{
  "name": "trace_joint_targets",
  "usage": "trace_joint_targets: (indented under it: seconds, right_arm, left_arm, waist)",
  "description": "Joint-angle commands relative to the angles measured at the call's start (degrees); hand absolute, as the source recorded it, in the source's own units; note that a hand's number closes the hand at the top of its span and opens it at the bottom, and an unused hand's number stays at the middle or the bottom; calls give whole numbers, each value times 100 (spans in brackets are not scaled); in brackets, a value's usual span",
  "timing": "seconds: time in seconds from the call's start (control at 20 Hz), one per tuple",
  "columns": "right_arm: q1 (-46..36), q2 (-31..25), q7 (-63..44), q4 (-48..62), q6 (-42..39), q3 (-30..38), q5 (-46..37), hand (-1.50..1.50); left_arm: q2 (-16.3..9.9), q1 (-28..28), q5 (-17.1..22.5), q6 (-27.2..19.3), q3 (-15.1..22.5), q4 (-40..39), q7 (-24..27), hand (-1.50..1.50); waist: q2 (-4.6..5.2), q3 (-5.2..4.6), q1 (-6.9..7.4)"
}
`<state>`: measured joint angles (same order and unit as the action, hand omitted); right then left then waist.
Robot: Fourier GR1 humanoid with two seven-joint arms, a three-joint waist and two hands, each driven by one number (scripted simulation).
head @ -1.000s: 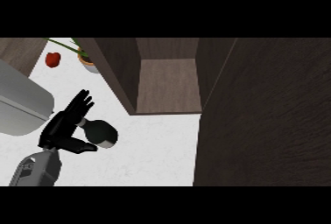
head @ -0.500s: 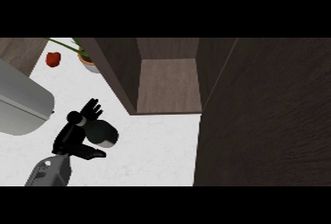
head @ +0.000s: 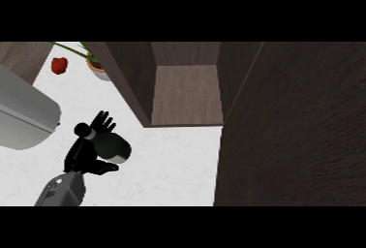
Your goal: Pick up the wine, place it into the cabinet and close the cabinet
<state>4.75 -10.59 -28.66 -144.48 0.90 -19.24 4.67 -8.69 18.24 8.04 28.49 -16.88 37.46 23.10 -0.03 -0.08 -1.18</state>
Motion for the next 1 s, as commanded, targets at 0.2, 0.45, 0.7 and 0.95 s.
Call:
trace_joint_targets:
  seconds: [0.2, 0.45, 0.7, 0.95]
  right_arm:
    - [589, -176, -328, -1320, -133, 27, 390, -150]
    - [670, -83, -167, -1270, -65, -18, 312, -150]
    - [781, -167, -280, -1412, -151, 38, 444, -150]
    - [688, -143, -470, -1447, -79, 21, 447, -150]
  left_arm:
    - [-36, 543, 344, 305, -232, -739, -89, -150]
    - [27, 440, 344, 369, -157, -645, 93, -150]
    - [67, 587, 326, 376, -131, -807, 222, 150]
    - [295, 200, -8, 35, 241, -219, 510, 150]
  waist:
    - [3, 3, -37]
    - [-7, 6, 18]
    - [-7, 5, 4]
    - [-25, 6, 65]
